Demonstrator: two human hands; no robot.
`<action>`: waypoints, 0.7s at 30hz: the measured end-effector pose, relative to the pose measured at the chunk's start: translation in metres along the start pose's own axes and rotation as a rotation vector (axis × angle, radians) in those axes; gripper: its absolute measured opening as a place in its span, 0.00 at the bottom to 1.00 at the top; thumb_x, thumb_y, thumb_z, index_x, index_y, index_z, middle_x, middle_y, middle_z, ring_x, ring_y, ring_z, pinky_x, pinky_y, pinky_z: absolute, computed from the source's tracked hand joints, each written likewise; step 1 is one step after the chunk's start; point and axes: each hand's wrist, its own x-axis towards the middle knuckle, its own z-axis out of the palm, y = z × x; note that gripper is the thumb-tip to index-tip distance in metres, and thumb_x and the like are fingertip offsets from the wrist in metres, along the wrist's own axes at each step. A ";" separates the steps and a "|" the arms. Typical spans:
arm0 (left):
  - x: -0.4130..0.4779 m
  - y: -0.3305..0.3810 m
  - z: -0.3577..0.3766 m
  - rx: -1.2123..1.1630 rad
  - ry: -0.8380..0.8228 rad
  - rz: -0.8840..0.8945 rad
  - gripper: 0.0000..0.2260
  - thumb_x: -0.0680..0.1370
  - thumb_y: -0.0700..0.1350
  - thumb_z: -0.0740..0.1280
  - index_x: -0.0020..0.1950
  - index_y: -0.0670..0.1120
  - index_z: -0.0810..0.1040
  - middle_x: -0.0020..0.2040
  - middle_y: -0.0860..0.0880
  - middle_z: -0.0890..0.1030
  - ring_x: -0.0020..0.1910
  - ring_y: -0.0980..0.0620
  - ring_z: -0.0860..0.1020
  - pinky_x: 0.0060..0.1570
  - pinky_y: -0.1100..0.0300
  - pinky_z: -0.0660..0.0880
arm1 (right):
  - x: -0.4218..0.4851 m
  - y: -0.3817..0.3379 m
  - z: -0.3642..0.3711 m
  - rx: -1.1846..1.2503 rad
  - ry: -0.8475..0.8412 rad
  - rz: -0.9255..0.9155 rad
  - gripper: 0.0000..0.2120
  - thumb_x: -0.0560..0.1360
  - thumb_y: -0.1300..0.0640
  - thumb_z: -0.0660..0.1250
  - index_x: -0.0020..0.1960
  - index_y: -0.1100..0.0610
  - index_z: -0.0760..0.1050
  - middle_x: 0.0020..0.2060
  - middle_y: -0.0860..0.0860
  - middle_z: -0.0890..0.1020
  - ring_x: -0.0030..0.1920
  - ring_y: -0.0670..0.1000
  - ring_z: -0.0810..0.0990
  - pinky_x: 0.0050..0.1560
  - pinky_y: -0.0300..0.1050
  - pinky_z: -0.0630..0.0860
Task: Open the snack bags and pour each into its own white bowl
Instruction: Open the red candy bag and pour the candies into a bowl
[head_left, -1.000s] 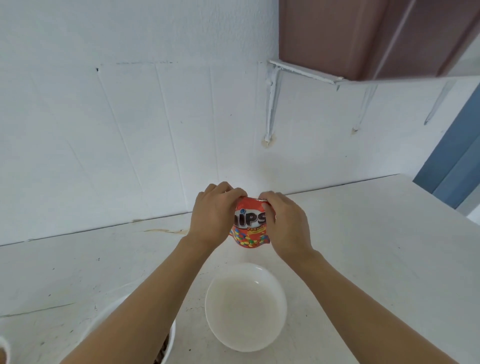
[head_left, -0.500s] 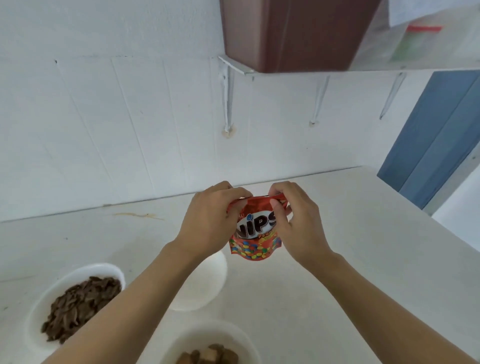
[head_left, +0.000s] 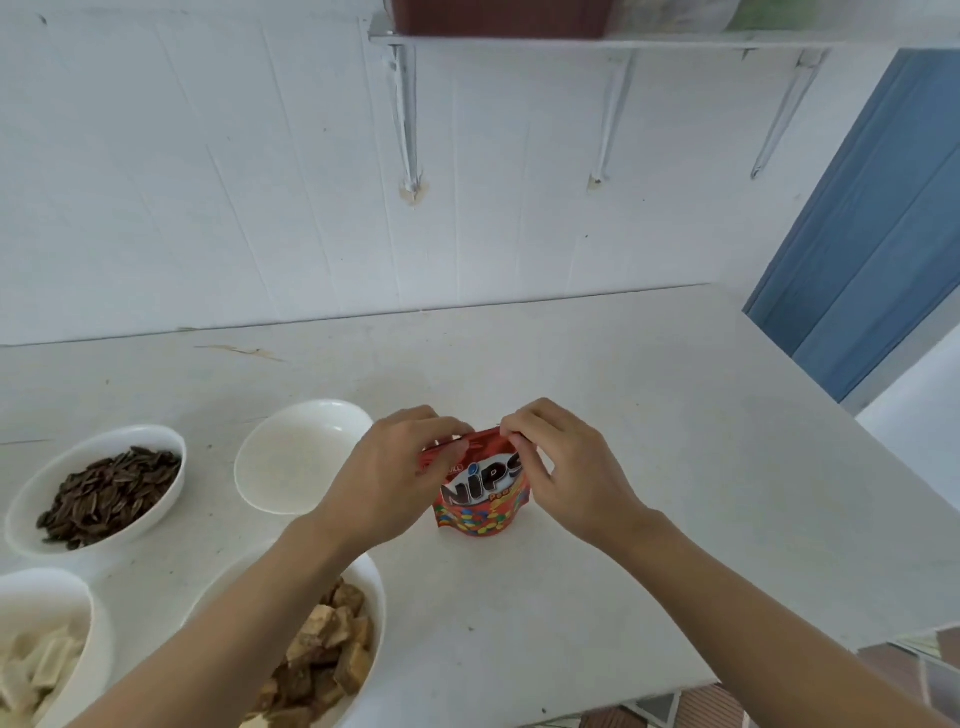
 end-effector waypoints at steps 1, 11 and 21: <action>-0.001 0.000 0.000 -0.023 0.004 -0.011 0.08 0.81 0.46 0.67 0.55 0.52 0.85 0.45 0.56 0.81 0.43 0.57 0.79 0.41 0.65 0.74 | -0.001 0.001 0.000 -0.026 0.015 -0.005 0.06 0.79 0.63 0.65 0.53 0.56 0.78 0.46 0.48 0.79 0.47 0.48 0.77 0.48 0.46 0.77; 0.024 0.005 -0.022 -0.518 -0.340 -0.529 0.11 0.79 0.49 0.70 0.41 0.46 0.87 0.42 0.46 0.87 0.44 0.50 0.83 0.50 0.56 0.76 | 0.010 0.001 -0.007 -0.007 -0.004 -0.062 0.05 0.76 0.60 0.71 0.52 0.57 0.82 0.45 0.48 0.86 0.46 0.47 0.80 0.51 0.43 0.74; 0.030 0.002 -0.026 -0.576 -0.426 -0.576 0.13 0.77 0.46 0.71 0.32 0.47 0.85 0.36 0.48 0.85 0.38 0.53 0.79 0.49 0.53 0.73 | 0.017 -0.004 -0.011 0.013 -0.168 -0.064 0.07 0.79 0.55 0.68 0.55 0.54 0.80 0.48 0.47 0.84 0.49 0.46 0.78 0.55 0.42 0.71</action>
